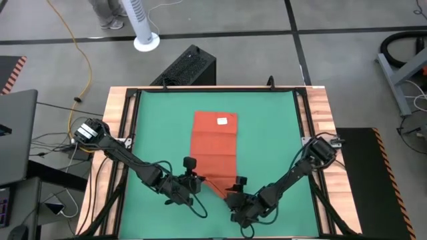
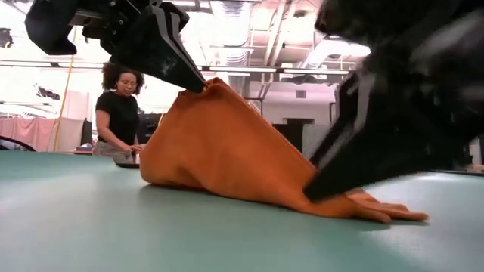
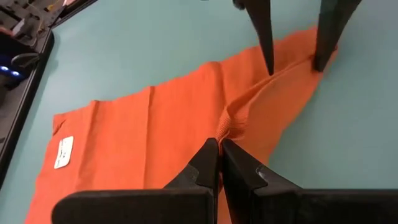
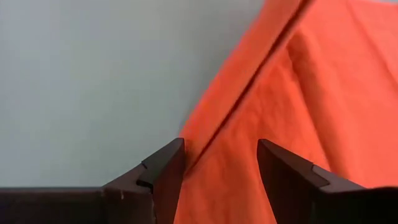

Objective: Roll towel
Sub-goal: Roll the orange towel

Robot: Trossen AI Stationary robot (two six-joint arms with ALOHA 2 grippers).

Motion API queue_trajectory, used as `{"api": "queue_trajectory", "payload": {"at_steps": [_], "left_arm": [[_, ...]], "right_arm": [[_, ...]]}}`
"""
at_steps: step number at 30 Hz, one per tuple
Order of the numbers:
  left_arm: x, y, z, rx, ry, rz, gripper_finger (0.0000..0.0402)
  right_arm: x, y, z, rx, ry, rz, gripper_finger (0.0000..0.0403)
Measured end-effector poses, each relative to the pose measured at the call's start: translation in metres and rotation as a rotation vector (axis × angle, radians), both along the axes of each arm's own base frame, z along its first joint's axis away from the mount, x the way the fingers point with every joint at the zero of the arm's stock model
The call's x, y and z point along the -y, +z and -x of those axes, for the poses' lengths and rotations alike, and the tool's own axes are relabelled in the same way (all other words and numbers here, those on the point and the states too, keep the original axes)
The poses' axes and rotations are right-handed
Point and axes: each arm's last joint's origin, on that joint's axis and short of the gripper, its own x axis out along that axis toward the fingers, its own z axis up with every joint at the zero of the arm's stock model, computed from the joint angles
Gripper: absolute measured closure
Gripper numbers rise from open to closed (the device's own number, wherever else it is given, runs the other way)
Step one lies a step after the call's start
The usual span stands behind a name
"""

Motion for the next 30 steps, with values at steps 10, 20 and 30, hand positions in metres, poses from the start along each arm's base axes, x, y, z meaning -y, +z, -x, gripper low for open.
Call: {"api": "queue_trajectory", "payload": {"at_steps": [10,20,30], "left_arm": [[0.003,0.0,0.001,0.001,-0.003,0.005,0.0401],[0.004,0.003,-0.001,0.046,0.007,0.027,0.0401],[0.0,0.032,0.006,0.142,0.016,0.104,0.0401]], "right_arm": [[-0.003,-0.002,0.011,-0.028,-0.084,-0.05,0.018],[-0.034,0.037,0.005,0.024,0.054,0.059,0.018],[-0.028,0.031,0.006,0.001,-0.027,0.054,0.018]]}}
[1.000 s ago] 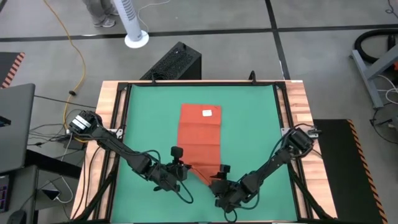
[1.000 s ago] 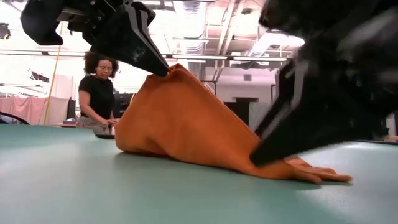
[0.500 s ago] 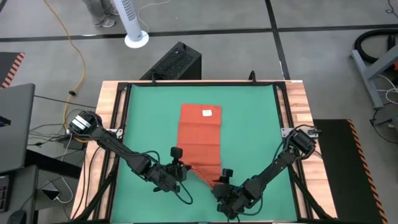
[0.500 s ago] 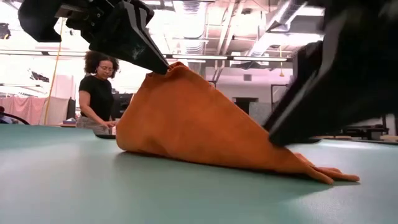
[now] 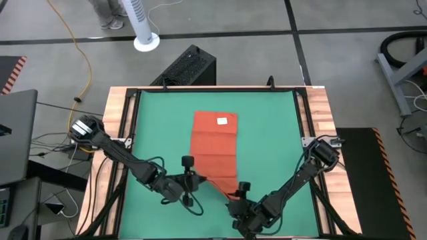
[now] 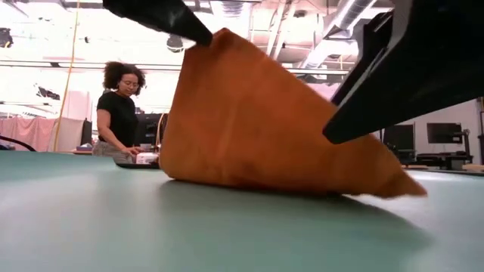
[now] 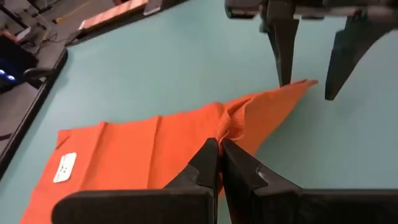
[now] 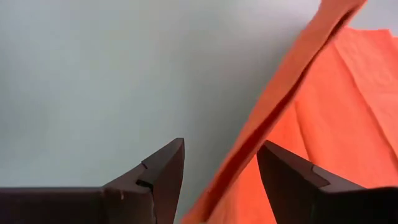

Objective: Roll towel
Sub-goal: Roll the orange towel

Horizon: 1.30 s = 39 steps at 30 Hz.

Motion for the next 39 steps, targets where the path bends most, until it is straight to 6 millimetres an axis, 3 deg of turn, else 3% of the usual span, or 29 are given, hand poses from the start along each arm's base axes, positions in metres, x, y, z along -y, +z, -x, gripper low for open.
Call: {"api": "queue_trajectory", "payload": {"at_steps": [9,14,19,26,32,39], "left_arm": [[-0.001,0.003,0.002,0.0,-0.001,0.011,0.0401],[-0.001,0.001,0.002,-0.002,0.0,0.011,0.0401],[-0.001,0.001,0.002,-0.003,0.001,0.014,0.0401],[0.0,-0.003,0.005,-0.046,-0.017,0.099,0.0401],[0.009,-0.011,0.017,-0.136,-0.012,0.181,0.0401],[0.021,-0.015,0.028,-0.151,-0.009,0.23,0.0401]], "right_arm": [[0.009,-0.004,0.004,-0.039,-0.08,0.002,0.0181],[0.015,-0.007,0.008,-0.074,-0.139,0.002,0.0208],[0.015,-0.007,0.008,-0.079,-0.137,-0.001,0.0264],[0.011,-0.008,0.011,-0.124,-0.102,-0.028,0.0388],[0.007,-0.008,0.015,-0.152,-0.069,-0.039,0.0386],[0.007,0.003,0.005,-0.173,-0.013,-0.01,0.0395]]}}
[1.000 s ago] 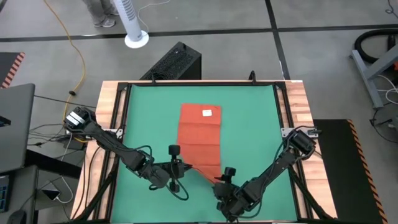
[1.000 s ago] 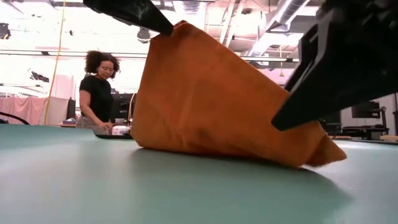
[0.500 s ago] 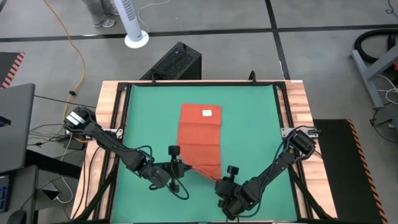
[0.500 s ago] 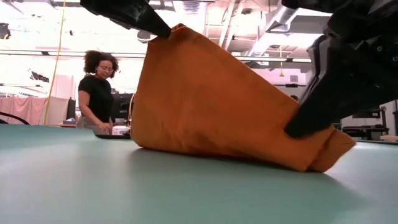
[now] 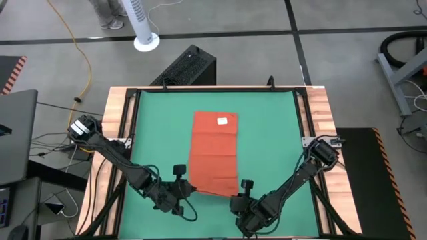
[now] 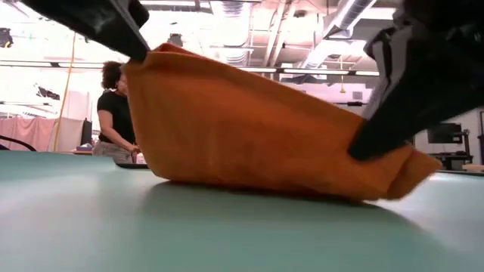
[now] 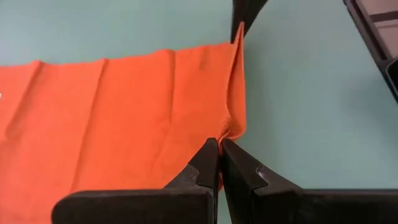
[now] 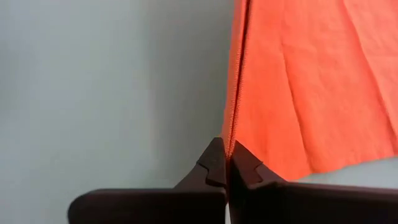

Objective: Roll towel
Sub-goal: Roll the orange towel

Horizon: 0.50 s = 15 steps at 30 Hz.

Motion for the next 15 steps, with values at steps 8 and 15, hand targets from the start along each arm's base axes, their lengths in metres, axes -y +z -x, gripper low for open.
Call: {"api": "queue_trajectory", "payload": {"at_steps": [8,15], "left_arm": [[-0.007,-0.033,0.013,0.044,0.049,0.053,0.0401],[-0.008,-0.039,0.016,0.067,0.091,0.135,0.0401]], "right_arm": [[0.011,0.008,-0.017,-0.053,0.058,-0.002,0.0395],[0.028,0.004,-0.019,-0.192,0.053,-0.023,0.0395]]}}
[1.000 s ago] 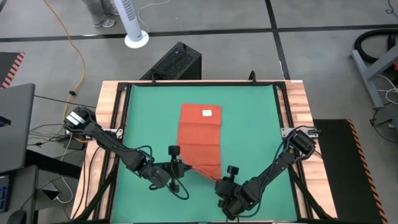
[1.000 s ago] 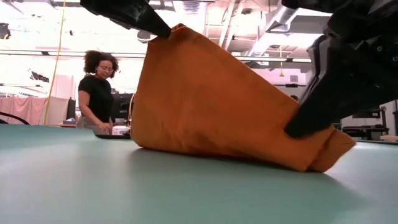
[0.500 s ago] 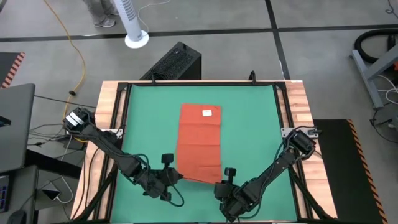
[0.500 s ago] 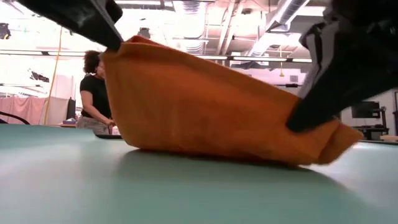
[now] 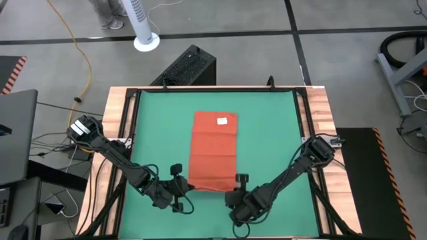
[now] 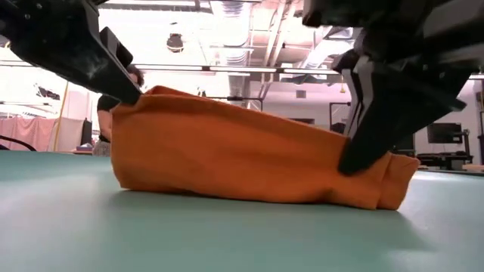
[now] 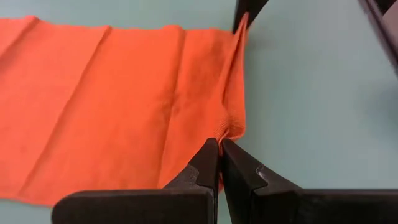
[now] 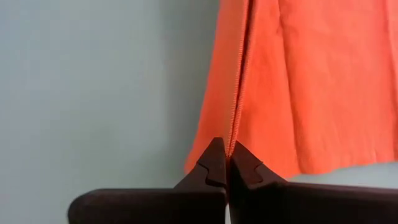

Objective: Roll towel
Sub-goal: Roll the orange towel

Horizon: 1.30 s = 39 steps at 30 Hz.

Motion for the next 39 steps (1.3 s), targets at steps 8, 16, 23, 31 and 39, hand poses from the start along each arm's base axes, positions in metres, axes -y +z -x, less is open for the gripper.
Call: {"api": "queue_trajectory", "payload": {"at_steps": [8,16,23,31,39], "left_arm": [[-0.001,-0.001,0.001,-0.013,0.048,0.061,0.0401],[-0.006,-0.007,0.006,-0.043,0.167,0.058,0.0401],[-0.008,-0.009,0.008,-0.055,0.205,0.07,0.0401],[-0.007,-0.015,0.014,-0.031,0.238,0.095,0.0401],[-0.017,-0.041,0.031,0.024,0.278,0.197,0.0401]], "right_arm": [[0.013,0.005,-0.01,-0.065,0.069,0.023,0.0395],[0.024,0.013,-0.023,-0.088,0.125,0.018,0.0395],[0.036,0.014,-0.031,-0.09,0.132,0.014,0.0395],[0.043,0.015,-0.04,-0.062,0.166,-0.01,0.0395],[0.046,0.011,-0.041,-0.057,0.164,-0.018,0.0395]]}}
